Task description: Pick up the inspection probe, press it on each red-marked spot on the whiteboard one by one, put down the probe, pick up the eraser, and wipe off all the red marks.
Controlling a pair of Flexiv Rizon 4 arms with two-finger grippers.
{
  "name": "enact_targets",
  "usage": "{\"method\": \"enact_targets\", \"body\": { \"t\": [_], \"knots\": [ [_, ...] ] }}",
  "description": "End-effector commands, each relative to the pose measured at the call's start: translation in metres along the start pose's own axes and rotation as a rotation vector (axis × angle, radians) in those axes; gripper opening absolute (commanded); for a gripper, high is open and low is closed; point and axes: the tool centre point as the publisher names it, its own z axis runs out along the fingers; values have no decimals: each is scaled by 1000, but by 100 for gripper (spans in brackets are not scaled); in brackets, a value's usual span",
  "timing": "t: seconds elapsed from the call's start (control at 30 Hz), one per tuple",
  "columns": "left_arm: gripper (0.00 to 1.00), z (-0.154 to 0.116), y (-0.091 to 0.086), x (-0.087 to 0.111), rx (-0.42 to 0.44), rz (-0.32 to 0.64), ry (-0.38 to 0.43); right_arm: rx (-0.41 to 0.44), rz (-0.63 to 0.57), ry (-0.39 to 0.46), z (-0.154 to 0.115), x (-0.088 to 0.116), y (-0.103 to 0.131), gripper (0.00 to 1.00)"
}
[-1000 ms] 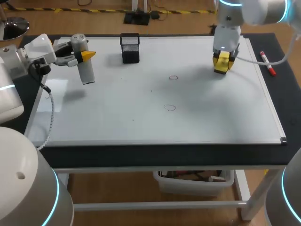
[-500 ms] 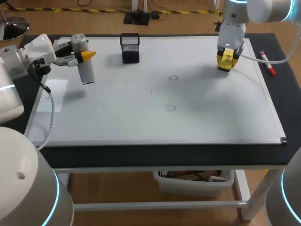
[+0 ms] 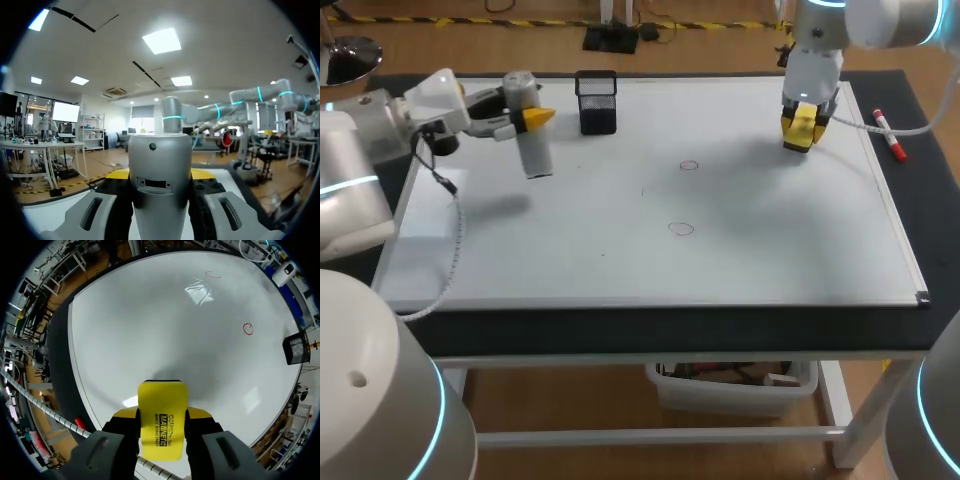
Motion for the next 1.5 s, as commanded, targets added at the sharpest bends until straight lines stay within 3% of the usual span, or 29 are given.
{"method": "enact_targets", "body": {
  "t": [0.03, 0.43, 0.77, 1.1, 1.5],
  "knots": [
    [0, 42, 10, -4, 9, -10, 93, 0, -3, 3, -2, 1, -1, 0],
    [0, 130, 25, 15, 12, -73, 284, 0, -3, 3, -2, 1, -1, 0],
    [0, 182, 35, 18, -6, -76, 361, 0, -3, 3, -2, 1, -1, 0],
    [0, 220, 47, 20, 18, -75, 384, 0, -3, 3, -2, 1, -1, 0],
    [0, 243, 57, 23, 26, -47, 388, 0, -3, 3, -2, 1, -1, 0]
  ]
}}
